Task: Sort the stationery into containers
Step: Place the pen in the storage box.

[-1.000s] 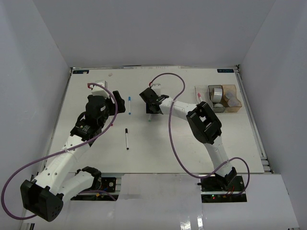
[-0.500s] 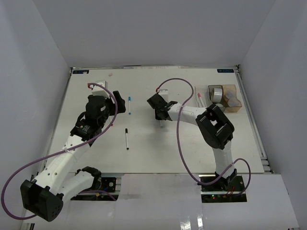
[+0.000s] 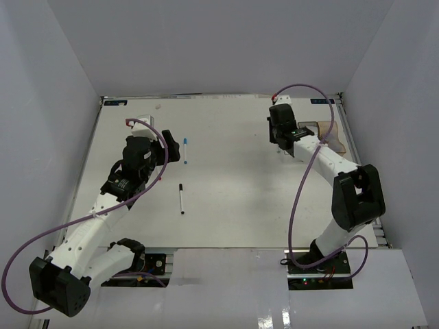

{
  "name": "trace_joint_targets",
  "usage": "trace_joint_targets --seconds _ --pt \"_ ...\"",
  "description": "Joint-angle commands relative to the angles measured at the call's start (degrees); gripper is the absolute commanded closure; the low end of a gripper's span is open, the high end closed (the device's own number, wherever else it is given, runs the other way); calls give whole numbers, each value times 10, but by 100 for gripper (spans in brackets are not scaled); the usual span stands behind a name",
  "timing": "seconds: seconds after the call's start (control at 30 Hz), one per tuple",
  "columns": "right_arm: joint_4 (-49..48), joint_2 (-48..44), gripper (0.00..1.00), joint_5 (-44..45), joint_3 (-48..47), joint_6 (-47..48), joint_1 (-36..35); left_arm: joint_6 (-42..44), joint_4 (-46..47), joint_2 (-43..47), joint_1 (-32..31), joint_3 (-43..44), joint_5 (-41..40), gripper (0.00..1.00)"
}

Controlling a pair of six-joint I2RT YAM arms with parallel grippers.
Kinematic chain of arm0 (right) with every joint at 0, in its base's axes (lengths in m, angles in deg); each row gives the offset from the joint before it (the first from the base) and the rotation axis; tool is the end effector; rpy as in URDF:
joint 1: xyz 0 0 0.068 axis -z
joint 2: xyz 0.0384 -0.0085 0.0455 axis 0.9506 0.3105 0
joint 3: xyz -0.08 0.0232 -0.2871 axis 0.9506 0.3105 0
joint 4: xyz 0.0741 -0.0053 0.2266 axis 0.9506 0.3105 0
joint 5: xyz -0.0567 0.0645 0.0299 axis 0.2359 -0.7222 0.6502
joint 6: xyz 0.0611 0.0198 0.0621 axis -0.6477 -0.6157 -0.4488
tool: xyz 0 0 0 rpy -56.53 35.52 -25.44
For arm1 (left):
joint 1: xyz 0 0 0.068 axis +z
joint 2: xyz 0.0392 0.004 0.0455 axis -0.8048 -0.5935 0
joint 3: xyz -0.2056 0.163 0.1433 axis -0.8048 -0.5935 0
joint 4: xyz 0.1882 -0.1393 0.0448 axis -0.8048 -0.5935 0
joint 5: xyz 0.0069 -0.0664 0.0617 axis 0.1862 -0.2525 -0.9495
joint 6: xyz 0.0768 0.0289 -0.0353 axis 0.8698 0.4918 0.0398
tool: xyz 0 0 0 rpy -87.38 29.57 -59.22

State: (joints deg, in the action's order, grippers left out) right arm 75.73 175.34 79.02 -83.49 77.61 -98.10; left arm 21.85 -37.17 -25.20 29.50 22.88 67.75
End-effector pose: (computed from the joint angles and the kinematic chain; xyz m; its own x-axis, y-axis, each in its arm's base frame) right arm 0.3611 0.1396 0.2802 -0.5483 -0.1011 -0.8301 -0.0021 0.9928 -0.1195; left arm 0.2075 -0.0702 0.3321 -0.3704 -0.2034 -0.9063 0.0485 0.9702 -0.2375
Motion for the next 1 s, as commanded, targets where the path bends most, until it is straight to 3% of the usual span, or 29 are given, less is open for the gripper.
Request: trace_joint_targets --seconds 0.0,0.17,0.57,0.7,0.87,0.9,0.97 --pt "-38 9 92 -45 -19 93 40 1 4 2 3 -4 3 2" --pt "-40 60 92 -73 -64 127 83 3 4 -2 4 -4 2 2" --pt "-73 120 89 -84 -66 115 131 3 4 -11 4 -3 3 2" --pt "-74 114 71 -76 -65 113 131 3 4 -15 4 -3 4 2" --pt "-73 65 60 -84 -46 109 131 3 3 -24 4 -3 5 2" --pt "-67 54 44 -87 -43 108 131 3 1 -28 4 -3 7 2" --pt "-61 22 39 -96 -29 110 131 1 -2 -29 4 -3 12 2"
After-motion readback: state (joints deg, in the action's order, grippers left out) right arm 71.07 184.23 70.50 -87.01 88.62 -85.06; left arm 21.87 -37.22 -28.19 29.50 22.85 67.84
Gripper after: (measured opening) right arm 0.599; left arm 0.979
